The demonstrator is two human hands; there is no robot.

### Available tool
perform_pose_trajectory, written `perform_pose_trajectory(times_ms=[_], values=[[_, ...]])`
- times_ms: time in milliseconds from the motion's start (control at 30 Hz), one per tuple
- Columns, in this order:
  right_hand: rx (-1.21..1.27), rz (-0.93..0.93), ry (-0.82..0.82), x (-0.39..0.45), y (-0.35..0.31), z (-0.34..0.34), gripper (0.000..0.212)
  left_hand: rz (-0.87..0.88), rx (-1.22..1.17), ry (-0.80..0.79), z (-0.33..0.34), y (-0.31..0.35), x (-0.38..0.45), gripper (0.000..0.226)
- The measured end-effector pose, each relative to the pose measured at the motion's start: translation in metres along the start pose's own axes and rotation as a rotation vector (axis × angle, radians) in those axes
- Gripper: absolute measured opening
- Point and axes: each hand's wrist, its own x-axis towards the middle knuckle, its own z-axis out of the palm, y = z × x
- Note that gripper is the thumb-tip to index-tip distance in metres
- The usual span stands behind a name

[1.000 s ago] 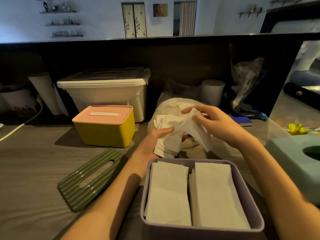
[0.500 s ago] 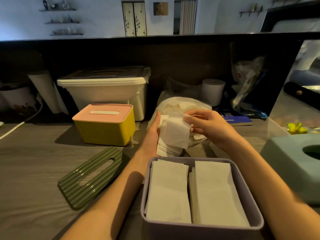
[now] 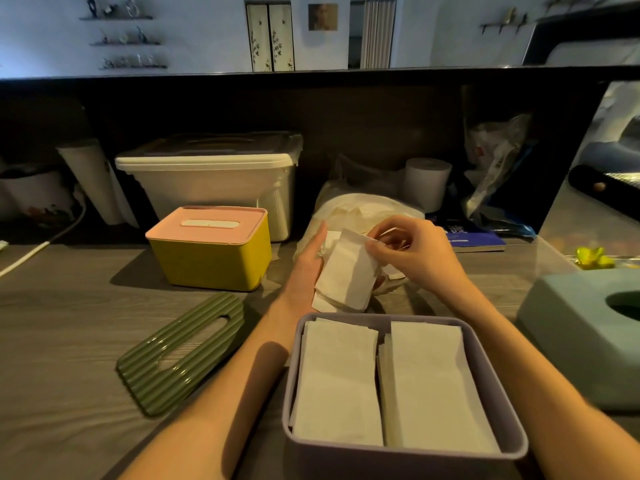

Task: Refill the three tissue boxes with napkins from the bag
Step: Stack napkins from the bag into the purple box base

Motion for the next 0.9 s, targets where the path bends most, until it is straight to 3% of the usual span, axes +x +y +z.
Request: perform_pose_trajectory(times_ms=[100, 200, 300, 400, 500, 567, 667, 800, 900], values=[[-0.053, -0.063, 0.044, -0.001, 0.001, 0.004, 0.016, -0.086, 0.063, -0.012, 0.0, -0.004, -0.004, 0.052], [-0.076, -0.195, 0.091, -0.002, -0.01, -0.002, 0.016, -0.048, -0.008, 0.044, 0.002, 0.0, -0.003, 0.036], [-0.095, -0.397, -0.156, -0.004, -0.018, -0.01, 0.019, 0.071, -0.067, 0.088, 0.006, 0.015, 0.001, 0.023], [-0.18, -0.434, -0.289, -0.006, -0.016, -0.01, 0.034, 0.124, -0.093, 0.158, 0.012, 0.026, 0.004, 0.023], [-0.346, -0.503, -0.196, -0.005, -0.01, -0.005, 0.028, 0.176, -0.035, 0.208, 0.018, 0.029, 0.009, 0.03], [-0.385, -0.554, -0.115, -0.004, -0.007, -0.003, 0.018, 0.164, -0.03, 0.2, 0.017, 0.026, 0.014, 0.02], [-0.301, -0.533, -0.106, -0.003, -0.009, -0.002, 0.01, 0.127, -0.1, 0.193, 0.016, 0.024, 0.013, 0.017], [-0.092, -0.494, -0.222, -0.006, -0.021, -0.012, 0.013, 0.107, -0.118, 0.204, 0.021, 0.029, 0.012, 0.021], [0.17, -0.381, -0.326, -0.01, -0.032, -0.025, 0.013, 0.109, -0.125, 0.236, 0.024, 0.032, 0.007, 0.041]])
